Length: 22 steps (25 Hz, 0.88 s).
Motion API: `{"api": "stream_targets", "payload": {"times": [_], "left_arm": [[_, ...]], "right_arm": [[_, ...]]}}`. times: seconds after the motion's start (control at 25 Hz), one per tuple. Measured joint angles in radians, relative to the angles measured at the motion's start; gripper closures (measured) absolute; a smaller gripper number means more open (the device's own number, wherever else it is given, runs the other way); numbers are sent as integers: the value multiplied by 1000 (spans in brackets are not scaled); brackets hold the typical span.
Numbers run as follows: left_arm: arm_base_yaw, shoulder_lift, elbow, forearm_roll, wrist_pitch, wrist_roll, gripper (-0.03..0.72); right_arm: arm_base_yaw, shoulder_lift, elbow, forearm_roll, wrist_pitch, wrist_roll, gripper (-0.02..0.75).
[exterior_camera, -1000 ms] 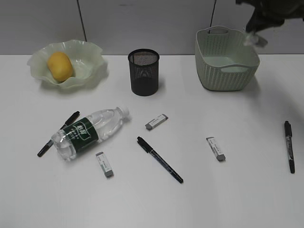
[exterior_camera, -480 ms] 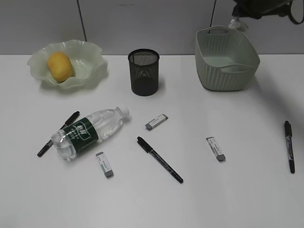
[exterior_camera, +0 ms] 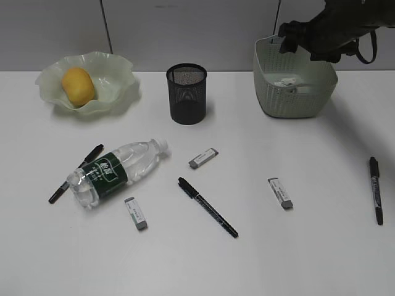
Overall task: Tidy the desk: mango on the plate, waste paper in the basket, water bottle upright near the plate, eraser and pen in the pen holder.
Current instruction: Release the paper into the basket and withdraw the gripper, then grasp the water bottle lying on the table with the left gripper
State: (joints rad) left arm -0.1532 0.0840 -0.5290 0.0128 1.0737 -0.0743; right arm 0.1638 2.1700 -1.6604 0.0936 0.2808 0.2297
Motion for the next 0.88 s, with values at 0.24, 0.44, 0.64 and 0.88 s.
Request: {"api": "stream_targets", "payload": {"times": [0.24,0.44,0.64,0.88], "left_arm": [[0,0,0,-1,0,0,276],[0,0,0,-1,0,0,276],[0,0,0,-1,0,0,276],[0,0,0,-6,0,0,281]], "right_arm": [[0,-105,-11,-3,149,-71,163],[0,-225,-21,-3,430,-137,169],[0,-303,-21,-3,704,-181,172],[0,-369,-21,-7,908,-221,174]]}}
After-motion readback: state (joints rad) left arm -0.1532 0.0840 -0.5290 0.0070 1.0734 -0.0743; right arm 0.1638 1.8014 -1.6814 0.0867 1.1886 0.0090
